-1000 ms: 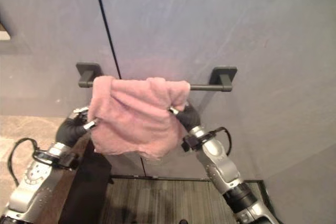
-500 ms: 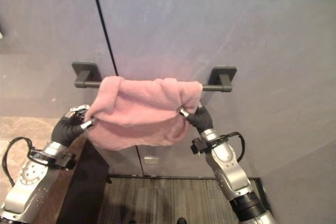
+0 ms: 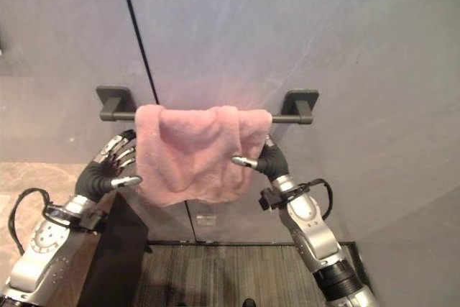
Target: Put brush and paste in cup on sink, flatten towel.
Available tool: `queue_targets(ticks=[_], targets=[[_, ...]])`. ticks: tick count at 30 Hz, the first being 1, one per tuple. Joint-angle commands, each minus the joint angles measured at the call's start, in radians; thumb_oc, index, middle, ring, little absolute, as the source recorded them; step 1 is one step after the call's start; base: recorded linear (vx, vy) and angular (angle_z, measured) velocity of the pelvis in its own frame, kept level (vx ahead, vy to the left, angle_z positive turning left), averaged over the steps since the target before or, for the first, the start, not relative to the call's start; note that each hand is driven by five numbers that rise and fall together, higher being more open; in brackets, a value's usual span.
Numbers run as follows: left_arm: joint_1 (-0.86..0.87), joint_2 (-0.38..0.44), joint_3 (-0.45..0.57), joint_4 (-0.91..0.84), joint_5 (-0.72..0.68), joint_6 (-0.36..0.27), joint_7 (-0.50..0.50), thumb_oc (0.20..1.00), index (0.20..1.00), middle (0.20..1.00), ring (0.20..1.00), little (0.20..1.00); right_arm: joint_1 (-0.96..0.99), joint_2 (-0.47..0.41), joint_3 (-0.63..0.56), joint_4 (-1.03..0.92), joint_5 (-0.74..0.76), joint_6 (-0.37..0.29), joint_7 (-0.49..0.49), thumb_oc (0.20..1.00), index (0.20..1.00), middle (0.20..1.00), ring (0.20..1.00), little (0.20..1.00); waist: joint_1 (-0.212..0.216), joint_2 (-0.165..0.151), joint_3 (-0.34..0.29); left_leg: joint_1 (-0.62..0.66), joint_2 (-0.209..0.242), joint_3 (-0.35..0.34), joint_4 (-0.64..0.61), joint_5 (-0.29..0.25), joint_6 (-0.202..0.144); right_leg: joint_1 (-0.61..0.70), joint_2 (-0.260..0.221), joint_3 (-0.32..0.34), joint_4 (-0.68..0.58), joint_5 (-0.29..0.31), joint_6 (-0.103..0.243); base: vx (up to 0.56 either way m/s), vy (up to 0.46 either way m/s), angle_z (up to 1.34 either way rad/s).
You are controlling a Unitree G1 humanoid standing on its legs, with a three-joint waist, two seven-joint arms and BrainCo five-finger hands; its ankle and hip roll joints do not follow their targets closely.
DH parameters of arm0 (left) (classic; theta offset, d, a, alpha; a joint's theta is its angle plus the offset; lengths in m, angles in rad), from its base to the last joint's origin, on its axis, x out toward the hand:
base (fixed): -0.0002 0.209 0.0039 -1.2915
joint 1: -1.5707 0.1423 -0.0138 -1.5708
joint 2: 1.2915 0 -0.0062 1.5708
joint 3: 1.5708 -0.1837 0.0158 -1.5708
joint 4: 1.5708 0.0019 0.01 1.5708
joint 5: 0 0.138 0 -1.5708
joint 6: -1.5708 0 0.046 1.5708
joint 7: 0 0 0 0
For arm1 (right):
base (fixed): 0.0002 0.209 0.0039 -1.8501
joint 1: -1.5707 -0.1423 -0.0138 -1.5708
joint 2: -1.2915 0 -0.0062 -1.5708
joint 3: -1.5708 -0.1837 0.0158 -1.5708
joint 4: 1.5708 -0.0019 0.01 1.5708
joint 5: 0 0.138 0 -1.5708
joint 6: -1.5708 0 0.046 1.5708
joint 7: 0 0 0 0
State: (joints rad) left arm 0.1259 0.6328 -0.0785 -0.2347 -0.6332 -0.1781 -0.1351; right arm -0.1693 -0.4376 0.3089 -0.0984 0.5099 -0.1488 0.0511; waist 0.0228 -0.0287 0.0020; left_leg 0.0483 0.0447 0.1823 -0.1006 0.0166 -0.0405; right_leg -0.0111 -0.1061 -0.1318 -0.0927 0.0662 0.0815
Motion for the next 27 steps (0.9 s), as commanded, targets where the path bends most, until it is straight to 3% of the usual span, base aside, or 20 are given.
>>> queue_targets(ticks=[1,17,18,19,21,22,23,27], targets=[[-0.109,0.013,-0.014,0.020,-0.055,-0.027,0.008,1.000,1.000,1.000,1.000,1.000,-0.125,0.002,0.004,0.002,0.004,-0.044,0.001,1.000,1.000,1.000,1.000,1.000,0.003,-0.001,-0.009,0.056,-0.004,-0.042,0.013,-0.120,0.054,0.068,-0.059,-0.086,0.005,-0.048,0.049,0.00,0.000,0.00],[-0.178,-0.038,-0.024,-0.002,-0.125,-0.023,0.046,1.000,1.000,1.000,1.000,1.000,-0.105,0.010,0.017,0.015,-0.002,-0.024,0.004,1.000,1.000,1.000,1.000,1.000,-0.007,0.003,-0.005,0.048,-0.007,-0.047,0.013,-0.120,0.056,0.065,-0.061,-0.091,0.005,-0.047,0.048,0.00,0.000,0.00],[-0.183,-0.035,-0.027,-0.004,-0.130,-0.023,0.045,0.762,0.762,0.762,0.762,0.762,-0.105,0.011,0.017,0.017,-0.001,-0.023,0.002,1.000,1.000,1.000,1.000,1.000,-0.008,0.003,-0.004,0.047,-0.008,-0.047,0.013,-0.120,0.056,0.064,-0.061,-0.090,0.005,-0.047,0.048,0.00,0.000,0.00],[-0.187,-0.033,-0.028,-0.004,-0.131,-0.022,0.046,0.627,0.627,0.627,0.627,0.627,-0.104,0.012,0.017,0.018,0.000,-0.022,0.002,1.000,1.000,1.000,1.000,1.000,-0.008,0.003,-0.004,0.046,-0.008,-0.048,0.013,-0.120,0.057,0.064,-0.061,-0.090,0.005,-0.047,0.049,0.00,0.000,0.00],[-0.197,-0.028,-0.038,-0.002,-0.137,-0.019,0.047,0.539,0.539,0.539,0.539,0.539,-0.100,0.013,0.021,0.020,0.000,-0.020,0.004,1.000,1.000,1.000,1.000,1.000,-0.011,0.003,-0.004,0.045,-0.007,-0.048,0.013,-0.120,0.057,0.063,-0.061,-0.090,0.005,-0.047,0.049,0.00,0.000,0.00],[-0.201,-0.026,-0.039,-0.001,-0.138,-0.019,0.049,0.241,0.241,0.241,0.241,0.241,-0.100,0.012,0.022,0.020,0.000,-0.020,0.004,1.000,1.000,1.000,1.000,1.000,-0.011,0.003,-0.004,0.045,-0.007,-0.047,0.013,-0.120,0.057,0.063,-0.061,-0.090,0.005,-0.047,0.049,0.00,0.000,0.00],[-0.207,-0.025,-0.042,0.002,-0.139,-0.020,0.050,0.200,0.200,0.200,0.200,0.200,-0.099,0.014,0.024,0.021,0.001,-0.019,0.005,1.000,1.000,1.000,1.000,1.000,-0.012,0.003,-0.004,0.045,-0.007,-0.047,0.013,-0.120,0.057,0.062,-0.061,-0.090,0.005,-0.047,0.049,0.00,0.000,0.00],[-0.237,-0.021,-0.063,0.011,-0.147,-0.019,0.049,0.200,0.200,0.200,0.200,0.200,-0.099,0.015,0.035,0.025,0.009,-0.018,0.007,1.000,1.000,1.000,1.000,1.000,-0.017,0.006,-0.003,0.044,-0.008,-0.046,0.013,-0.120,0.056,0.061,-0.060,-0.089,0.005,-0.047,0.049,0.00,0.000,0.00]])
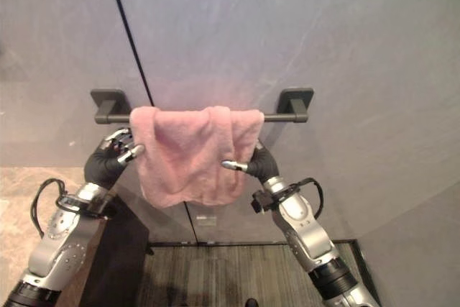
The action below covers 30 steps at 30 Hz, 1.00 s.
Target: Put brush and paste in cup on sink, flatten towel.
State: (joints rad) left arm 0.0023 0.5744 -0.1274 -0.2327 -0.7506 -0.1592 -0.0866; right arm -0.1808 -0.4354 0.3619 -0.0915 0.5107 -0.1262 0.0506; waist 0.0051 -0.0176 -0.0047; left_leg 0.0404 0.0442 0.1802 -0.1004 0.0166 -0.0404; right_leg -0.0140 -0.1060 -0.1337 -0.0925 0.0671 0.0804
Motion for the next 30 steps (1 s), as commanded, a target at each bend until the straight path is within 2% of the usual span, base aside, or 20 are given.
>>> queue_targets(ticks=[1,7,11,12,15,17,20,21,23,24,26,27,28,30], targets=[[-0.114,0.037,-0.014,0.010,-0.029,-0.038,0.001,0.200,0.200,0.200,0.200,0.200,-0.088,0.013,-0.018,0.018,0.008,-0.040,0.007,1.000,1.000,1.000,1.000,1.000,0.001,-0.005,0.004,0.052,-0.007,-0.044,0.013,-0.120,0.056,0.063,-0.060,-0.087,0.005,-0.048,0.050,0.00,0.000,0.00],[-0.114,0.041,-0.007,0.019,-0.021,-0.040,0.004,0.200,0.200,0.200,0.200,0.200,-0.078,0.012,-0.018,0.023,0.008,-0.035,0.011,1.000,1.000,1.000,1.000,1.000,-0.001,-0.005,0.005,0.052,-0.006,-0.044,0.013,-0.119,0.055,0.063,-0.058,-0.082,0.005,-0.050,0.050,0.00,0.000,0.00],[-0.077,0.055,0.059,-0.011,0.006,-0.048,0.017,0.200,0.200,0.200,0.200,0.200,-0.068,0.007,-0.033,0.015,-0.004,-0.035,0.016,1.000,1.000,1.000,1.000,1.000,0.004,-0.004,0.003,0.054,-0.005,-0.045,0.013,-0.119,0.054,0.067,-0.058,-0.083,0.005,-0.052,0.048,0.00,0.000,0.00],[-0.044,0.040,0.075,-0.023,-0.023,-0.043,0.009,0.200,0.200,0.200,0.200,0.200,-0.062,0.005,-0.037,0.016,-0.005,-0.038,0.021,1.000,1.000,1.000,1.000,1.000,0.006,-0.003,0.003,0.054,-0.005,-0.045,0.013,-0.119,0.054,0.066,-0.056,-0.083,0.005,-0.052,0.048,0.00,0.000,0.00],[-0.018,0.076,0.090,-0.040,0.031,-0.041,-0.003,0.200,0.200,0.200,0.200,0.200,-0.058,0.007,-0.040,0.024,-0.017,-0.033,0.028,1.000,1.000,1.000,1.000,1.000,0.010,-0.002,0.002,0.052,-0.004,-0.048,0.013,-0.117,0.053,0.067,-0.055,-0.086,0.005,-0.053,0.047,0.00,0.000,0.00],[-0.009,0.039,0.089,-0.042,-0.027,-0.044,0.007,0.200,0.200,0.200,0.200,0.200,-0.055,0.007,-0.036,0.018,-0.017,-0.035,0.026,1.000,1.000,1.000,1.000,1.000,0.011,-0.004,0.001,0.050,-0.004,-0.050,0.013,-0.116,0.053,0.067,-0.056,-0.090,0.005,-0.054,0.046,0.00,0.000,0.00],[-0.009,0.035,0.107,-0.069,-0.015,-0.049,0.007,0.200,0.200,0.200,0.200,0.200,-0.054,0.009,-0.041,0.015,-0.016,-0.037,0.027,1.000,1.000,1.000,1.000,1.000,0.012,-0.004,0.002,0.048,-0.004,-0.053,0.013,-0.115,0.053,0.067,-0.055,-0.091,0.005,-0.055,0.045,-0.01,0.001,0.01],[0.006,0.005,0.092,-0.066,-0.057,-0.045,-0.008,0.200,0.200,0.200,0.200,0.200,-0.048,0.006,-0.041,0.017,-0.019,-0.040,0.031,1.000,1.000,1.000,1.000,1.000,0.011,-0.005,0.002,0.047,-0.005,-0.054,0.013,-0.115,0.053,0.066,-0.056,-0.091,0.005,-0.054,0.046,0.00,0.000,0.00],[0.007,0.017,0.087,-0.051,0.027,-0.042,0.001,0.200,0.200,0.200,0.200,0.200,-0.049,0.009,-0.039,0.023,-0.029,-0.035,0.030,1.000,1.000,1.000,1.000,1.000,0.012,-0.005,0.003,0.046,-0.005,-0.056,0.013,-0.113,0.053,0.066,-0.056,-0.092,0.005,-0.054,0.044,-0.03,-0.002,0.01],[0.009,0.004,0.099,-0.072,-0.047,-0.044,-0.003,0.200,0.200,0.200,0.200,0.200,-0.050,0.009,-0.045,0.012,-0.019,-0.038,0.029,1.000,1.000,1.000,1.000,1.000,0.012,-0.006,0.004,0.042,-0.005,-0.059,0.013,-0.112,0.054,0.064,-0.056,-0.094,0.005,-0.053,0.044,0.00,0.000,0.00],[0.010,0.004,0.100,-0.073,-0.048,-0.044,-0.003,0.200,0.200,0.200,0.200,0.200,-0.050,0.009,-0.044,0.012,-0.019,-0.037,0.029,1.000,1.000,1.000,1.000,1.000,0.011,-0.006,0.004,0.042,-0.005,-0.059,0.013,-0.112,0.054,0.064,-0.056,-0.094,0.005,-0.053,0.044,0.00,0.000,0.00],[0.017,-0.014,0.104,-0.087,-0.075,-0.047,-0.009,0.200,0.200,0.200,0.200,0.200,-0.046,0.010,-0.044,0.010,-0.017,-0.041,0.034,1.000,1.000,1.000,1.000,1.000,0.012,-0.007,0.004,0.042,-0.005,-0.060,0.013,-0.113,0.054,0.063,-0.056,-0.093,0.005,-0.053,0.045,0.00,0.000,0.00],[0.003,-0.022,0.103,-0.079,-0.026,-0.057,0.008,0.200,0.200,0.200,0.200,0.200,-0.046,0.014,-0.040,0.018,-0.024,-0.038,0.033,1.000,1.000,1.000,1.000,1.000,0.012,-0.008,0.004,0.043,-0.005,-0.061,0.013,-0.113,0.055,0.065,-0.057,-0.093,0.005,-0.053,0.043,0.00,0.000,0.00],[-0.006,-0.075,0.089,-0.062,-0.098,-0.059,0.010,0.200,0.200,0.200,0.200,0.200,-0.047,0.020,-0.033,0.023,-0.024,-0.044,0.033,1.000,1.000,1.000,1.000,1.000,0.010,-0.009,0.005,0.043,-0.005,-0.061,0.013,-0.115,0.055,0.065,-0.056,-0.093,0.005,-0.054,0.043,0.00,0.000,0.00]])
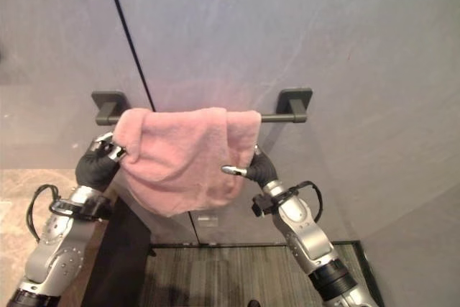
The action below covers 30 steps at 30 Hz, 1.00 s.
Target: Put brush and paste in cup on sink, flatten towel.
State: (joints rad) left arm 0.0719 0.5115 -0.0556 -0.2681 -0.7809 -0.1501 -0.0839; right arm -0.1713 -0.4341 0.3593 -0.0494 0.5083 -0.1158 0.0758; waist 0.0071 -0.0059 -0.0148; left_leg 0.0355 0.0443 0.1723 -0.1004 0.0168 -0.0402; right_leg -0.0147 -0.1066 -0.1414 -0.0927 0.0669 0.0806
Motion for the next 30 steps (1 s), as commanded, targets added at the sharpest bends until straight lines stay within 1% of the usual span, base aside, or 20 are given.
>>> queue_targets(ticks=[1,2,4,5,6,8,9,13,14,15,16,17,18,19,21,22,23,24,27,30], targets=[[-0.075,-0.012,0.017,-0.027,-0.067,-0.068,0.008,0.200,0.200,0.200,0.200,0.200,-0.056,0.019,-0.031,-0.019,-0.022,-0.054,0.008,1.000,1.000,1.000,1.000,1.000,0.008,-0.020,0.015,0.048,-0.005,-0.053,0.013,-0.115,0.055,0.065,-0.056,-0.085,0.005,-0.053,0.043,0.00,0.000,0.00],[-0.089,0.014,0.006,-0.022,0.071,-0.067,0.021,0.200,0.200,0.200,0.200,0.200,-0.055,0.020,-0.030,-0.015,-0.034,-0.046,0.006,1.000,1.000,1.000,1.000,1.000,0.008,-0.019,0.015,0.048,-0.005,-0.054,0.013,-0.114,0.055,0.067,-0.056,-0.087,0.005,-0.054,0.041,0.00,0.000,0.00],[-0.095,0.016,0.006,-0.031,0.053,-0.072,0.023,0.200,0.200,0.200,0.200,0.200,-0.055,0.021,-0.033,-0.020,-0.031,-0.048,0.005,1.000,1.000,1.000,1.000,1.000,0.007,-0.018,0.016,0.046,-0.005,-0.056,0.013,-0.112,0.054,0.067,-0.056,-0.088,0.005,-0.054,0.040,0.00,0.000,0.00],[-0.095,0.000,0.012,-0.048,-0.029,-0.071,0.003,0.200,0.200,0.200,0.200,0.200,-0.056,0.022,-0.030,-0.023,-0.021,-0.052,0.011,1.000,1.000,1.000,1.000,1.000,0.006,-0.019,0.015,0.045,-0.006,-0.055,0.013,-0.113,0.055,0.066,-0.056,-0.088,0.005,-0.054,0.041,0.00,0.000,0.00],[-0.104,-0.029,0.008,-0.038,-0.012,-0.085,0.018,0.200,0.200,0.200,0.200,0.200,-0.048,0.024,-0.026,-0.022,-0.027,-0.051,0.010,1.000,1.000,1.000,1.000,1.000,0.005,-0.020,0.014,0.046,-0.005,-0.053,0.013,-0.114,0.055,0.065,-0.056,-0.085,0.005,-0.053,0.041,0.00,0.000,0.00],[-0.110,-0.043,0.011,-0.032,-0.001,-0.093,0.033,0.200,0.200,0.200,0.200,0.200,-0.047,0.028,-0.026,-0.020,-0.026,-0.051,0.008,1.000,1.000,1.000,1.000,1.000,0.004,-0.019,0.016,0.047,-0.006,-0.052,0.013,-0.114,0.055,0.065,-0.056,-0.085,0.005,-0.052,0.040,0.00,0.000,0.00],[-0.106,-0.077,0.016,-0.027,-0.038,-0.101,0.034,0.200,0.200,0.200,0.200,0.200,-0.041,0.034,-0.031,-0.022,-0.024,-0.056,0.005,1.000,1.000,1.000,1.000,1.000,0.002,-0.019,0.016,0.045,-0.005,-0.052,0.013,-0.113,0.055,0.062,-0.056,-0.084,0.005,-0.053,0.040,0.00,0.000,0.00],[-0.098,-0.086,0.028,-0.011,0.006,-0.116,0.038,0.200,0.200,0.200,0.200,0.200,-0.025,0.039,-0.043,-0.017,-0.027,-0.059,0.004,1.000,1.000,1.000,1.000,1.000,0.002,-0.018,0.016,0.043,-0.005,-0.051,0.013,-0.111,0.054,0.060,-0.056,-0.082,0.005,-0.052,0.039,0.00,0.000,0.00],[-0.097,-0.127,0.036,-0.001,-0.047,-0.125,0.037,0.200,0.200,0.200,0.200,0.200,-0.018,0.047,-0.045,-0.012,-0.025,-0.067,0.004,1.000,1.000,1.000,1.000,1.000,0.001,-0.020,0.017,0.041,-0.004,-0.049,0.013,-0.111,0.053,0.058,-0.055,-0.083,0.005,-0.052,0.039,0.00,0.000,0.00],[-0.099,-0.136,0.029,0.001,-0.048,-0.128,0.036,0.200,0.200,0.200,0.200,0.200,-0.015,0.049,-0.043,-0.009,-0.025,-0.068,0.003,1.000,1.000,1.000,1.000,1.000,0.000,-0.021,0.017,0.040,-0.004,-0.050,0.013,-0.111,0.053,0.058,-0.055,-0.083,0.005,-0.052,0.039,0.00,0.000,0.00],[-0.099,-0.136,0.029,0.001,-0.048,-0.128,0.036,0.332,0.332,0.332,0.332,0.332,-0.015,0.049,-0.043,-0.009,-0.025,-0.068,0.003,1.000,1.000,1.000,1.000,1.000,0.000,-0.021,0.017,0.040,-0.004,-0.050,0.013,-0.111,0.053,0.058,-0.055,-0.083,0.005,-0.052,0.039,0.00,0.000,0.00],[-0.093,-0.143,0.015,0.015,-0.046,-0.125,0.033,1.000,1.000,1.000,1.000,1.000,-0.011,0.050,-0.040,-0.004,-0.027,-0.068,0.003,1.000,1.000,1.000,1.000,1.000,0.000,-0.021,0.016,0.039,-0.004,-0.050,0.013,-0.111,0.053,0.057,-0.055,-0.082,0.005,-0.051,0.039,0.00,0.000,0.00],[-0.083,-0.125,0.004,0.036,0.032,-0.122,0.043,1.000,1.000,1.000,1.000,1.000,-0.005,0.048,-0.041,0.002,-0.034,-0.065,0.002,1.000,1.000,1.000,1.000,1.000,0.000,-0.019,0.017,0.039,-0.003,-0.049,0.013,-0.110,0.053,0.058,-0.055,-0.083,0.005,-0.050,0.038,0.00,0.000,0.00],[-0.053,-0.086,-0.004,0.050,0.121,-0.099,0.046,1.000,1.000,1.000,1.000,1.000,0.007,0.042,-0.049,0.007,-0.040,-0.061,0.002,1.000,1.000,1.000,1.000,1.000,0.000,-0.019,0.015,0.037,-0.003,-0.053,0.013,-0.107,0.053,0.059,-0.054,-0.085,0.005,-0.050,0.038,-0.03,-0.019,0.00],[-0.029,-0.042,0.007,0.055,0.208,-0.087,0.043,1.000,1.000,1.000,1.000,1.000,0.012,0.030,-0.054,0.026,-0.067,-0.053,0.002,1.000,1.000,1.000,1.000,1.000,0.002,-0.016,0.016,0.033,-0.002,-0.055,0.013,-0.103,0.050,0.057,-0.053,-0.089,0.005,-0.048,0.038,-0.02,-0.010,0.00],[-0.029,-0.041,0.007,0.055,0.208,-0.087,0.043,1.000,1.000,1.000,1.000,1.000,0.013,0.030,-0.054,0.026,-0.068,-0.053,0.002,1.000,1.000,1.000,1.000,1.000,0.002,-0.017,0.016,0.033,-0.002,-0.056,0.013,-0.103,0.050,0.057,-0.053,-0.089,0.005,-0.048,0.038,-0.04,-0.014,0.02],[0.007,-0.057,-0.004,0.098,0.140,-0.077,0.021,1.000,1.000,1.000,1.000,1.000,0.031,0.025,-0.060,0.047,-0.086,-0.049,-0.001,1.000,1.000,1.000,1.000,1.000,0.001,-0.016,0.016,0.028,-0.001,-0.057,0.013,-0.099,0.048,0.053,-0.052,-0.089,0.005,-0.047,0.039,-0.05,-0.013,0.04],[0.023,-0.063,-0.006,0.111,0.141,-0.073,0.015,1.000,1.000,1.000,1.000,1.000,0.043,0.023,-0.068,0.059,-0.093,-0.048,-0.001,1.000,1.000,1.000,1.000,1.000,0.001,-0.017,0.015,0.024,-0.002,-0.057,0.013,-0.096,0.048,0.049,-0.053,-0.090,0.005,-0.045,0.039,-0.06,-0.018,0.05],[0.065,-0.078,-0.009,0.166,0.174,-0.057,0.004,1.000,1.000,1.000,1.000,1.000,0.077,0.011,-0.096,0.079,-0.152,-0.046,-0.009,1.000,1.000,1.000,1.000,1.000,0.002,-0.017,0.013,0.016,0.000,-0.060,0.013,-0.092,0.046,0.044,-0.051,-0.091,0.005,-0.044,0.039,-0.04,-0.017,0.05],[0.105,-0.099,-0.045,0.343,0.247,-0.051,-0.007,1.000,1.000,1.000,1.000,1.000,0.125,0.011,-0.136,0.200,-0.208,-0.046,-0.042,1.000,1.000,1.000,1.000,1.000,0.000,-0.020,0.009,0.006,0.003,-0.065,0.013,-0.084,0.042,0.042,-0.050,-0.099,0.005,-0.042,0.042,-0.06,-0.031,0.04]])
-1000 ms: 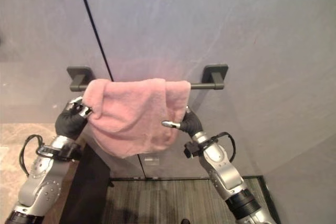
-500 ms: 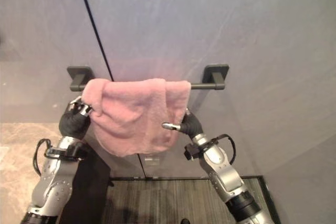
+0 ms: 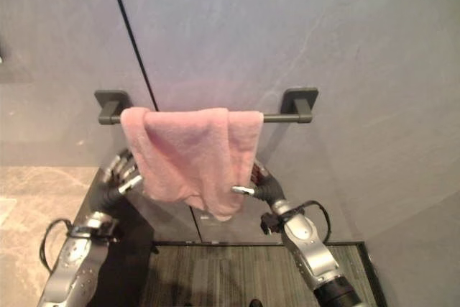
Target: Put brush and paste in cup on sink, flatten towel.
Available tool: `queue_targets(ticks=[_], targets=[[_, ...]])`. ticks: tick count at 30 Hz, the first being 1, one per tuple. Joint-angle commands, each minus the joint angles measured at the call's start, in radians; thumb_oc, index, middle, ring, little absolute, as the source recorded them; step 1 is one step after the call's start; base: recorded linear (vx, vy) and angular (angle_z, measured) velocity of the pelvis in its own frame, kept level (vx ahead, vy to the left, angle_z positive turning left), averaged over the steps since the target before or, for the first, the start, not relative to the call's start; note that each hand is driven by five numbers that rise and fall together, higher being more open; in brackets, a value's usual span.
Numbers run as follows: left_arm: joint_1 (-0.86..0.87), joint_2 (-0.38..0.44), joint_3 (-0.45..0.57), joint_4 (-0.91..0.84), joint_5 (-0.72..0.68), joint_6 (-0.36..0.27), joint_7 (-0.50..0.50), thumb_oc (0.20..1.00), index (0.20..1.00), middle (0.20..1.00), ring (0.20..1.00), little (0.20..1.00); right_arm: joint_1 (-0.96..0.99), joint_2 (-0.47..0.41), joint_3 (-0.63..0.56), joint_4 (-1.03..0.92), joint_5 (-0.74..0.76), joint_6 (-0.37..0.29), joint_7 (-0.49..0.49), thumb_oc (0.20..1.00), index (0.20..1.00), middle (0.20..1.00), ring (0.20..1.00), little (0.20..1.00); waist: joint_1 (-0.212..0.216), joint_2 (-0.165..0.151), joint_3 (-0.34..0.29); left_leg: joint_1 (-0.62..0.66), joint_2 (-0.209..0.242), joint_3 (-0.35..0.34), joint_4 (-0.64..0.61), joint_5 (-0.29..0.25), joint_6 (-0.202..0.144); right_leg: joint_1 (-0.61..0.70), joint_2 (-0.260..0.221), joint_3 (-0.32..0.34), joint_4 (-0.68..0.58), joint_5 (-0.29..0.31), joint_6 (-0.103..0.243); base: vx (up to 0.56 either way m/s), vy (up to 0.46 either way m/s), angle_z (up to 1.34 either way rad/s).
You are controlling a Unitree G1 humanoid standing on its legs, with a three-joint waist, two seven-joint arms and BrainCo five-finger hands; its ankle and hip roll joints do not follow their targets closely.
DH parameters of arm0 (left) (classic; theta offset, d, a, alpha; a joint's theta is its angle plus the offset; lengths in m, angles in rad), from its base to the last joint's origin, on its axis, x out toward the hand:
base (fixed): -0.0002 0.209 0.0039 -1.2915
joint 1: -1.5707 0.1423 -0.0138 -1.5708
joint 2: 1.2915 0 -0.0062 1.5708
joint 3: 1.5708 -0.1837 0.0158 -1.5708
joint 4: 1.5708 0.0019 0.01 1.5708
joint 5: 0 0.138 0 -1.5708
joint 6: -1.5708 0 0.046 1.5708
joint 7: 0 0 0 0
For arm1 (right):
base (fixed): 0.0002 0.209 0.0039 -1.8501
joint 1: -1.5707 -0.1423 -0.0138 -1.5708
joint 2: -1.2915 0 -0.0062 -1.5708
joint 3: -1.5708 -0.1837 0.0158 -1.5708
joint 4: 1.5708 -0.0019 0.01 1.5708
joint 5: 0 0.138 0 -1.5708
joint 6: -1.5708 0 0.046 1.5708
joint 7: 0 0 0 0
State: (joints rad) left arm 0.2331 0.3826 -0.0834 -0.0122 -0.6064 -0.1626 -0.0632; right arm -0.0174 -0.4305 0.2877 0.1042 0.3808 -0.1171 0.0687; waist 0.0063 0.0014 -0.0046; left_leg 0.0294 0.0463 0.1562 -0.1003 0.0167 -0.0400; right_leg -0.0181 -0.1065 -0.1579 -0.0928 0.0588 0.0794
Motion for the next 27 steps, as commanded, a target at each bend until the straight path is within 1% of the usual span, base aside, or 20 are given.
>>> queue_targets(ticks=[1,2,3,4,6,7,8,9,10,12,13,14,15,16,18,20,22,27], targets=[[-0.058,0.030,-0.018,0.088,0.073,-0.039,-0.027,1.000,1.000,1.000,1.000,1.000,-0.029,0.008,-0.065,0.047,-0.081,-0.046,-0.035,1.000,1.000,1.000,1.000,1.000,0.001,-0.027,-0.002,0.012,0.001,-0.050,0.013,-0.084,0.042,0.045,-0.050,-0.082,0.006,-0.034,0.043,-0.02,-0.010,0.05],[-0.058,0.030,-0.018,0.088,0.073,-0.039,-0.027,1.000,1.000,1.000,1.000,1.000,-0.029,0.008,-0.065,0.047,-0.081,-0.046,-0.035,1.000,1.000,1.000,1.000,1.000,0.001,-0.027,-0.002,0.012,0.001,-0.050,0.013,-0.084,0.042,0.045,-0.050,-0.082,0.006,-0.034,0.043,-0.07,-0.034,0.03],[-0.097,-0.007,-0.081,0.364,0.213,-0.034,0.027,1.000,1.000,1.000,1.000,1.000,-0.031,0.021,-0.069,0.237,-0.156,-0.048,-0.100,1.000,1.000,1.000,1.000,1.000,-0.004,-0.025,-0.002,0.006,0.003,-0.055,0.013,-0.075,0.036,0.047,-0.048,-0.092,0.006,-0.033,0.043,-0.08,-0.044,0.02],[-0.110,-0.019,-0.099,0.461,0.250,-0.028,0.036,1.000,1.000,1.000,1.000,1.000,-0.033,0.020,-0.064,0.290,-0.191,-0.047,-0.113,1.000,1.000,1.000,1.000,1.000,-0.006,-0.024,-0.001,0.007,0.004,-0.055,0.013,-0.075,0.034,0.049,-0.047,-0.093,0.006,-0.034,0.043,-0.10,-0.049,0.04],[-0.150,-0.029,-0.131,0.592,0.400,-0.033,0.097,1.000,1.000,1.000,1.000,1.000,-0.036,0.025,-0.059,0.380,-0.210,-0.043,-0.140,1.000,1.000,1.000,1.000,1.000,-0.010,-0.023,-0.003,0.006,0.006,-0.056,0.013,-0.072,0.030,0.049,-0.045,-0.096,0.006,-0.035,0.043,-0.04,-0.023,0.07],[-0.171,-0.050,-0.148,0.711,0.469,-0.027,0.124,1.000,1.000,1.000,1.000,1.000,-0.042,0.031,-0.051,0.479,-0.234,-0.046,-0.156,1.000,1.000,1.000,1.000,1.000,-0.013,-0.023,-0.005,0.005,0.007,-0.056,0.013,-0.071,0.029,0.049,-0.044,-0.096,0.006,-0.034,0.042,0.00,0.000,0.00],[-0.172,-0.050,-0.148,0.711,0.469,-0.027,0.124,1.000,1.000,1.000,1.000,1.000,-0.042,0.031,-0.051,0.480,-0.234,-0.046,-0.156,1.000,1.000,1.000,1.000,1.000,-0.013,-0.023,-0.006,0.002,0.006,-0.056,0.013,-0.069,0.029,0.046,-0.044,-0.096,0.006,-0.033,0.042,0.00,0.000,0.00],[-0.198,-0.073,-0.153,0.814,0.492,-0.017,0.148,1.000,1.000,1.000,1.000,1.000,-0.052,0.031,-0.035,0.537,-0.264,-0.046,-0.169,1.000,1.000,1.000,1.000,1.000,-0.016,-0.024,-0.008,0.001,0.007,-0.056,0.013,-0.068,0.027,0.045,-0.043,-0.097,0.006,-0.033,0.042,-0.03,-0.026,0.04],[-0.244,-0.119,-0.164,1.040,0.575,0.010,0.200,1.000,1.000,1.000,1.000,1.000,-0.070,0.050,-0.006,0.717,-0.299,-0.038,-0.196,1.000,1.000,1.000,1.000,1.000,-0.019,-0.024,-0.011,0.002,0.010,-0.054,0.013,-0.067,0.023,0.044,-0.041,-0.097,0.006,-0.034,0.040,-0.04,-0.033,0.05],[-0.271,-0.143,-0.151,1.162,0.585,0.021,0.223,1.000,1.000,1.000,1.000,1.000,-0.082,0.063,0.008,0.825,-0.304,-0.028,-0.201,1.000,1.000,1.000,1.000,1.000,-0.022,-0.024,-0.017,-0.002,0.011,-0.051,0.013,-0.064,0.020,0.039,-0.041,-0.096,0.006,-0.032,0.039,-0.02,-0.014,0.03],[-0.276,-0.150,-0.141,1.225,0.610,0.031,0.229,1.000,1.000,1.000,1.000,1.000,-0.089,0.071,0.002,0.929,-0.316,-0.025,-0.206,1.000,1.000,1.000,1.000,1.000,-0.020,-0.024,-0.017,-0.001,0.013,-0.050,0.013,-0.064,0.017,0.039,-0.039,-0.096,0.006,-0.032,0.040,0.00,0.000,0.00],[-0.276,-0.150,-0.141,1.226,0.610,0.031,0.229,1.000,1.000,1.000,1.000,1.000,-0.089,0.072,0.002,0.930,-0.316,-0.026,-0.206,1.000,1.000,1.000,1.000,1.000,-0.021,-0.024,-0.019,-0.003,0.013,-0.050,0.013,-0.063,0.017,0.037,-0.040,-0.096,0.006,-0.032,0.040,0.00,0.000,0.00],[-0.275,-0.157,-0.120,1.288,0.597,0.042,0.226,1.000,1.000,1.000,1.000,1.000,-0.098,0.092,-0.009,1.035,-0.289,-0.018,-0.198,1.000,1.000,1.000,1.000,1.000,-0.019,-0.023,-0.023,-0.005,0.015,-0.046,0.013,-0.063,0.016,0.033,-0.038,-0.092,0.006,-0.032,0.040,0.00,0.000,0.00],[-0.276,-0.157,-0.120,1.288,0.597,0.042,0.226,1.000,1.000,1.000,1.000,1.000,-0.098,0.092,-0.009,1.035,-0.289,-0.018,-0.198,1.000,1.000,1.000,1.000,1.000,-0.019,-0.024,-0.025,-0.007,0.014,-0.047,0.013,-0.062,0.016,0.031,-0.039,-0.092,0.006,-0.032,0.040,0.00,0.000,0.00],[-0.255,-0.153,-0.073,1.367,0.592,0.056,0.195,1.000,1.000,1.000,1.000,1.000,-0.088,0.111,-0.042,1.192,-0.299,0.012,-0.165,1.000,1.000,1.000,1.000,1.000,-0.016,-0.021,-0.034,-0.002,0.018,-0.038,0.013,-0.066,0.014,0.031,-0.038,-0.087,0.006,-0.034,0.039,0.00,0.000,0.00],[-0.251,-0.152,-0.065,1.388,0.594,0.060,0.186,1.000,1.000,1.000,1.000,1.000,-0.084,0.114,-0.051,1.225,-0.305,0.020,-0.157,1.000,1.000,1.000,1.000,1.000,-0.015,-0.021,-0.037,0.001,0.018,-0.037,0.013,-0.066,0.013,0.032,-0.038,-0.085,0.006,-0.035,0.039,0.01,-0.007,-0.02],[-0.223,-0.142,-0.011,1.430,0.574,0.072,0.162,1.000,1.000,1.000,1.000,1.000,-0.058,0.117,-0.082,1.306,-0.331,0.044,-0.139,1.000,1.000,1.000,1.000,1.000,-0.011,-0.020,-0.045,0.005,0.020,-0.039,0.013,-0.068,0.011,0.037,-0.036,-0.087,0.006,-0.039,0.037,0.03,-0.026,-0.03],[-0.191,-0.133,0.042,1.437,0.526,0.070,0.133,1.000,1.000,1.000,1.000,1.000,-0.034,0.124,-0.104,1.311,-0.306,0.049,-0.100,1.000,1.000,1.000,1.000,1.000,-0.009,-0.018,-0.052,0.003,0.023,-0.043,0.013,-0.065,0.008,0.039,-0.034,-0.090,0.006,-0.042,0.035,0.00,-0.004,-0.01]])
